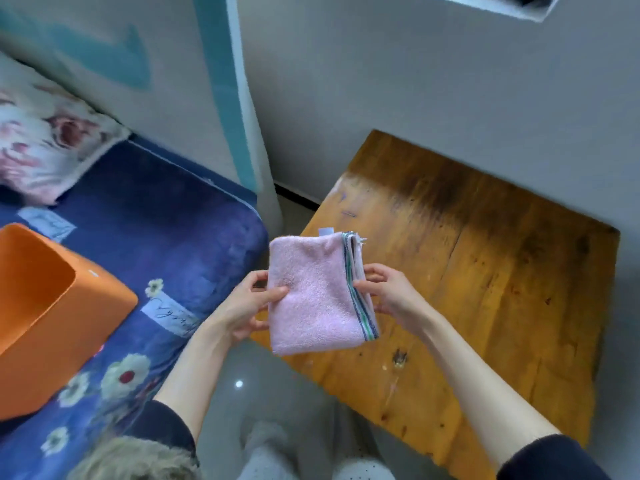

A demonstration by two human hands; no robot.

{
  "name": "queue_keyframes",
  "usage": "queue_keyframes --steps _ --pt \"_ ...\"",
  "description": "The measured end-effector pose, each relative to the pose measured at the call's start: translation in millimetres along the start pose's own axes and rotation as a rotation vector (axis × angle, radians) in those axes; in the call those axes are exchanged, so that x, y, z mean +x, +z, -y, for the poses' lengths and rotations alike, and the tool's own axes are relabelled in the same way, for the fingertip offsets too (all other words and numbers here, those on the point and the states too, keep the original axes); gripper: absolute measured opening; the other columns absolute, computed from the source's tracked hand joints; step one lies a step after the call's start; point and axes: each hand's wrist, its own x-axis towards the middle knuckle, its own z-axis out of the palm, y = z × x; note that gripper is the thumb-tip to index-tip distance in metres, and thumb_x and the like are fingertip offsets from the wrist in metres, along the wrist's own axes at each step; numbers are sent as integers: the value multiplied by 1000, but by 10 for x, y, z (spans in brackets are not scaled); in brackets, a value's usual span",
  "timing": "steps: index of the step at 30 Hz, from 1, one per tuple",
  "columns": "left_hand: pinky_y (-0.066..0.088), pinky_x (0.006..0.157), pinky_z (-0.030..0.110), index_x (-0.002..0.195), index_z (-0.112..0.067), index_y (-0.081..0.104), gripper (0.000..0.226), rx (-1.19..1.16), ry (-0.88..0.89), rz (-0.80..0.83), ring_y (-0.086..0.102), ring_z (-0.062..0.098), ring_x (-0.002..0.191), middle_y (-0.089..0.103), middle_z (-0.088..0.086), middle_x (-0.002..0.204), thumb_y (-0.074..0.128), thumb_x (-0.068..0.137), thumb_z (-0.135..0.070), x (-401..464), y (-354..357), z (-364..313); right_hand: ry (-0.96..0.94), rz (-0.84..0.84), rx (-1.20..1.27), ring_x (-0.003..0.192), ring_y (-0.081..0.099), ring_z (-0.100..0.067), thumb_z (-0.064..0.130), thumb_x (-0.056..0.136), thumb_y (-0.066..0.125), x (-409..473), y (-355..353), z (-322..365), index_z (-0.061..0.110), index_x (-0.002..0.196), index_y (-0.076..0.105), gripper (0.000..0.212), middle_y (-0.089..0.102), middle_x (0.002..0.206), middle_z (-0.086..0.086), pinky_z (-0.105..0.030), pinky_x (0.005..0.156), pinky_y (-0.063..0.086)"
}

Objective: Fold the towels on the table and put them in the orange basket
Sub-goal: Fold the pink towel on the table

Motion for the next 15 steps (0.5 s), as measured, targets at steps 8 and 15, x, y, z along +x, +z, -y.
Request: queue_keyframes --steps 8,15 --pt "53 69 38 110 -20 50 31 -206 76 -203 62 21 85 62 10 104 63 86 -7 -729 -1776 282 -59 192 -146 78 63 -14 8 86 61 114 1946 373 20 92 64 14 67 86 -3 -33 73 51" --pt "50 63 36 124 -15 44 42 -372 121 -412 60 22 84 59 7 100 62 86 -6 -1258 -3047 604 -110 372 -288 72 61 -16 4 84 63 261 3475 628 13 97 64 15 66 77 -3 -30 69 48"
